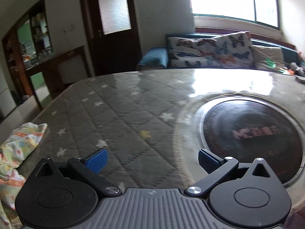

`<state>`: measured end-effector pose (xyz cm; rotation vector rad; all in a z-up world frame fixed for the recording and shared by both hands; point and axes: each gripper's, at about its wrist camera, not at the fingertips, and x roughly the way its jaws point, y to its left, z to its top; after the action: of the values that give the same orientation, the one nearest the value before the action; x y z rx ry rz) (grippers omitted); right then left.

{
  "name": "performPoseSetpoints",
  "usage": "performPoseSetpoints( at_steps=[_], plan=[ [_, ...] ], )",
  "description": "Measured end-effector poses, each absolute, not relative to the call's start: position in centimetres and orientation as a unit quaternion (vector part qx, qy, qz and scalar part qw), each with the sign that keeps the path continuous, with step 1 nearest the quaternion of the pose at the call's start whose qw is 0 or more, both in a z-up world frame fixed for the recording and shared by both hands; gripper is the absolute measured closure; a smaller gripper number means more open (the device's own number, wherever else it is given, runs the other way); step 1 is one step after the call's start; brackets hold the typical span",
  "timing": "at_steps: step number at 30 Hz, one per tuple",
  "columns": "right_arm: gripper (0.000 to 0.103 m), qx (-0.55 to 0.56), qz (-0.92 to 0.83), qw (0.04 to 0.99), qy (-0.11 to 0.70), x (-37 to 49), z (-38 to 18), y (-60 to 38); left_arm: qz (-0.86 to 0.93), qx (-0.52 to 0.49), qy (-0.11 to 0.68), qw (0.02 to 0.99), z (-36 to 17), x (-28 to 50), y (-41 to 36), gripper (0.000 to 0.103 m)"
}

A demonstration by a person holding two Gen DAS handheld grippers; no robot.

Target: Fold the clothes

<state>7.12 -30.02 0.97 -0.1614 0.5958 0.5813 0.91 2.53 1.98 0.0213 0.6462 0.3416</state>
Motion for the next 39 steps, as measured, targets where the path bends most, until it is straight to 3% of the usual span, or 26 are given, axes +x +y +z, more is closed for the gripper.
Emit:
performPoseSetpoints(
  at_steps=[39],
  plan=[
    [0.006,-0.113,0.304,0.894,0.311,11.5,-1.5,-20.1,0.216,-0.071,0.328,0.917,-0.5,2.6,8.7,0.000]
  ],
)
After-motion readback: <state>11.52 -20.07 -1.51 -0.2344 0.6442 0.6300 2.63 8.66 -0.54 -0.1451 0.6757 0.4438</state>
